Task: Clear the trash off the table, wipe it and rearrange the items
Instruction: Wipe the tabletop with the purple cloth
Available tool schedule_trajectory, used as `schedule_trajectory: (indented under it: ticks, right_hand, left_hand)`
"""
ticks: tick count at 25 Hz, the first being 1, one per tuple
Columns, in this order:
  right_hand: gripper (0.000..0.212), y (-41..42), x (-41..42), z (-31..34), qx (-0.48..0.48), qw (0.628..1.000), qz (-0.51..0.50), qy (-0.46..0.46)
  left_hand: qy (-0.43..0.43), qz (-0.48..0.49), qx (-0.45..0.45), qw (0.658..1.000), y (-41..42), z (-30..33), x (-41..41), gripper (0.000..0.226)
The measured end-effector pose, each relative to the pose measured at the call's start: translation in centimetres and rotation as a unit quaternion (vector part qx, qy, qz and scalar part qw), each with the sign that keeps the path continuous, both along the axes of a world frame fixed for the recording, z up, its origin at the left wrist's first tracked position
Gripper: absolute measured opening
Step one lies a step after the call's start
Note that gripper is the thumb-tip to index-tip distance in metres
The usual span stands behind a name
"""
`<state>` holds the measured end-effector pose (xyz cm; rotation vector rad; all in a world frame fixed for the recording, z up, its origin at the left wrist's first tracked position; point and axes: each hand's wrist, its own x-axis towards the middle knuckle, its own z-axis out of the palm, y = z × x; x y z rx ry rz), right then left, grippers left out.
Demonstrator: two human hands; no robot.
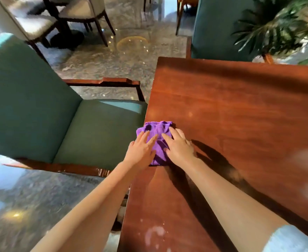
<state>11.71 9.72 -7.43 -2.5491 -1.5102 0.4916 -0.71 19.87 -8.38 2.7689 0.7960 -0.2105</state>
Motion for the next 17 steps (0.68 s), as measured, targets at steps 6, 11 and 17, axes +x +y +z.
schedule_trajectory:
  ticks: [6,11,17]
  right_hand:
    - [0.055,1.0,0.3,-2.9,-0.045,0.998,0.017,0.045]
    - [0.035,0.8,-0.6,-3.6,0.023,0.998,-0.026,0.045]
    - [0.023,-3.1,-1.8,-2.4,0.053,0.998,0.009,0.018]
  left_hand:
    - [-0.009,0.018,-0.058,0.998,1.0,-2.2,0.7,0.057]
    - [-0.156,-0.001,0.037,0.987,-0.3,-2.7,0.3,0.029]
    - [-0.200,0.002,-0.016,0.980,-3.4,-1.6,-0.5,0.016]
